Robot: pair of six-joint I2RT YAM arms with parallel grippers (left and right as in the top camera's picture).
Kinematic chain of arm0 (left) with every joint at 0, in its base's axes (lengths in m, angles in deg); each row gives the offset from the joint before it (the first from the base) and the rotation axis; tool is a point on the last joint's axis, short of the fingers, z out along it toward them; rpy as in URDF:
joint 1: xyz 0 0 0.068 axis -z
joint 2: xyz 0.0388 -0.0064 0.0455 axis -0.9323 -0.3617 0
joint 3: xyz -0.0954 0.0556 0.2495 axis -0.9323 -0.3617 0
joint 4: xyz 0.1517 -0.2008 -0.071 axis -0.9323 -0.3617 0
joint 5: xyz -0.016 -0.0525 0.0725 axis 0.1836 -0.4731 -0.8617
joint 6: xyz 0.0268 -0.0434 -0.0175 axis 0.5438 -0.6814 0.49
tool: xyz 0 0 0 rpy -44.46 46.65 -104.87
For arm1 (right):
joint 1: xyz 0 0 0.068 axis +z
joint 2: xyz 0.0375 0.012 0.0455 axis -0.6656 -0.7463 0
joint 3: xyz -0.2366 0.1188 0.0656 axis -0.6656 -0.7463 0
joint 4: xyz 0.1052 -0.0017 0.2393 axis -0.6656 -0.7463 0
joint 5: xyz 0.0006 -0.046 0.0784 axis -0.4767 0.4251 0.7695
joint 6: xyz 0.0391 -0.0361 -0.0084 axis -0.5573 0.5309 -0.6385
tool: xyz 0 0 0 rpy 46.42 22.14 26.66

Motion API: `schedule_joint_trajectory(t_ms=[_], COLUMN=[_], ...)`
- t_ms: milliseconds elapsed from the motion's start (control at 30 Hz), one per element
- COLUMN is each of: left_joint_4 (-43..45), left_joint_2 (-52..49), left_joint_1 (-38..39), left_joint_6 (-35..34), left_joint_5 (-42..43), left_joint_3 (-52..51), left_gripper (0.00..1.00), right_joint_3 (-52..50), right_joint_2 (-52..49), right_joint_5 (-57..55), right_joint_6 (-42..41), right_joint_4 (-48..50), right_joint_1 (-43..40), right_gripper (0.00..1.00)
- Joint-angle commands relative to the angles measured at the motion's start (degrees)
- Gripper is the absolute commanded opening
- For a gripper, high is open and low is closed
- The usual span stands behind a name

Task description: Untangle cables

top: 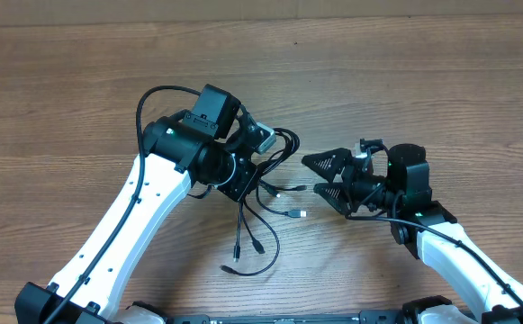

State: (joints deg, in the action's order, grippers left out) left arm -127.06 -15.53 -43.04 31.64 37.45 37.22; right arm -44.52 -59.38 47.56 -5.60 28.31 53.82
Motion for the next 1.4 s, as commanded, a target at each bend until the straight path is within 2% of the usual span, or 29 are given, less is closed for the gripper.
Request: schedule_joint_trajectory(t_ms=[0, 167, 300, 433, 500, 567, 700, 867, 900, 1067, 1267, 1367], left_joint_4=[-0.2, -0.8, -0.6, -0.6, -0.6, -0.7, -1.3, -1.6, -1.8, -3.2, -2.1, -2.1], left_joint_2=[-0.1, -0.1, -0.1, -0.1, -0.1, -0.1, -0.1, -0.1, -0.1, -0.1, -0.1, -0.1], left_joint_1=[-0.2, 0.6, 1.8, 3.8, 4.9, 5.7, 6.2, 6.1, 6.1, 6.1, 6.1, 6.1], left_joint_6=[-2.2, -2.2, -2.0, 0.2, 1.5, 2.4, 4.4, 4.3, 4.2, 2.1, 1.6, 1.6], left_joint_5=[4.5, 5.2, 5.8, 6.3, 6.3, 6.2, 5.6, -1.2, -3.4, -15.0, -16.7, -18.6], left_joint_3=[-0.1, -0.1, -0.1, -0.1, -0.1, -0.1, -0.1, -0.1, -0.1, -0.1, -0.1, -0.1], left_gripper=[0.05, 0.04, 0.04, 0.04, 0.05, 0.04, 0.04, 0.04, 0.05, 0.05, 0.04, 0.05], right_joint_3=[0.1, 0.1, 0.1, 0.1, 0.1, 0.1, 0.1, 0.1, 0.1, 0.1, 0.6, 2.4], right_joint_2=[-0.1, -0.1, -0.1, -0.1, -0.1, -0.1, -0.1, -0.1, -0.1, -0.1, 0.0, 0.2], right_joint_5=[0.3, 0.3, -0.3, -2.9, -4.0, -5.0, -5.8, -7.1, -7.6, -10.2, -10.7, -10.7], right_joint_6=[-6.3, -11.6, -14.9, -14.8, -14.8, -14.8, -14.8, -13.9, -13.0, -2.9, 6.2, 10.7], right_joint_4=[2.5, 9.4, 13.7, 14.2, 14.2, 14.2, 13.4, 10.2, 9.4, 9.0, 9.8, 6.5], right_joint_1=[0.3, 0.3, 0.7, 2.7, 3.9, 4.7, 5.0, 5.0, 5.0, 5.0, 5.0, 5.0], right_gripper=[1.00, 0.99, 0.92, 0.87, 0.81, 0.73, 0.45, 0.08, 0.04, 0.04, 0.04, 0.04])
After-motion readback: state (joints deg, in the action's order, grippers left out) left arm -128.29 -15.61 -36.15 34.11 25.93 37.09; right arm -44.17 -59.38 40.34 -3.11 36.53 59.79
